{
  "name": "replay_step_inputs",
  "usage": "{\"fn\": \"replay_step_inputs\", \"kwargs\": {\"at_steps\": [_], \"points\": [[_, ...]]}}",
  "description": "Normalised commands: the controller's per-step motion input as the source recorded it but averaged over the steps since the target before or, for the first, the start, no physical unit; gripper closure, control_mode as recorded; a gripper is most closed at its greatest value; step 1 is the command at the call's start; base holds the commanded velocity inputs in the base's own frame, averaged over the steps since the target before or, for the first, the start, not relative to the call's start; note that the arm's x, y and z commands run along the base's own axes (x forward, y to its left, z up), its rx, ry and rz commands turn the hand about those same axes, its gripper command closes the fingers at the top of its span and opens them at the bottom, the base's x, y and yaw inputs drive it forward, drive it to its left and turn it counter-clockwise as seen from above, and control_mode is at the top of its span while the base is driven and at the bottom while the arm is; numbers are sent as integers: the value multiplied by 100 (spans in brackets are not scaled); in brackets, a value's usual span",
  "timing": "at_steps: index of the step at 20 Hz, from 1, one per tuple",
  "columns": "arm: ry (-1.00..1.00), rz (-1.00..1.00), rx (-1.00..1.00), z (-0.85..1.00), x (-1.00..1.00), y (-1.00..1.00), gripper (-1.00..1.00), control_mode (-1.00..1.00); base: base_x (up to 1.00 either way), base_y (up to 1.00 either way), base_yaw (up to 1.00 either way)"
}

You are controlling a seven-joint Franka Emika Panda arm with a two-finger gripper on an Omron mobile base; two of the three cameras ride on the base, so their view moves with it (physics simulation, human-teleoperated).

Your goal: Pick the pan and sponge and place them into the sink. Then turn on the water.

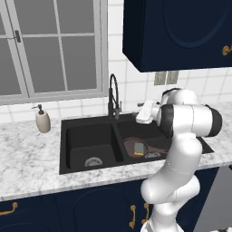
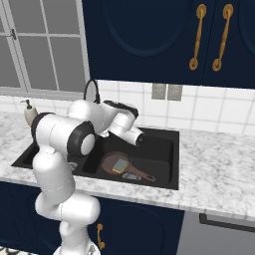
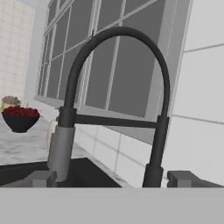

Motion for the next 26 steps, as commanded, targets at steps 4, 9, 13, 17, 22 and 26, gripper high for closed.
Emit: {"fn": "replay_step_inputs", "kwargs": {"at_steps": [4, 9, 13, 17, 22, 26], "points": [[0, -4, 0, 0, 38, 0, -100, -100, 0, 0, 0], [-6, -9, 0, 0, 22, 4, -100, -100, 0, 0, 0], [-7, -1, 0, 0, 13, 19, -100, -100, 0, 0, 0], [-6, 0, 0, 0, 21, 19, -100, -100, 0, 0, 0], [0, 0, 0, -1, 30, 6, -100, -100, 0, 0, 0], [0, 0, 0, -13, 32, 2, -100, -100, 0, 0, 0]]}}
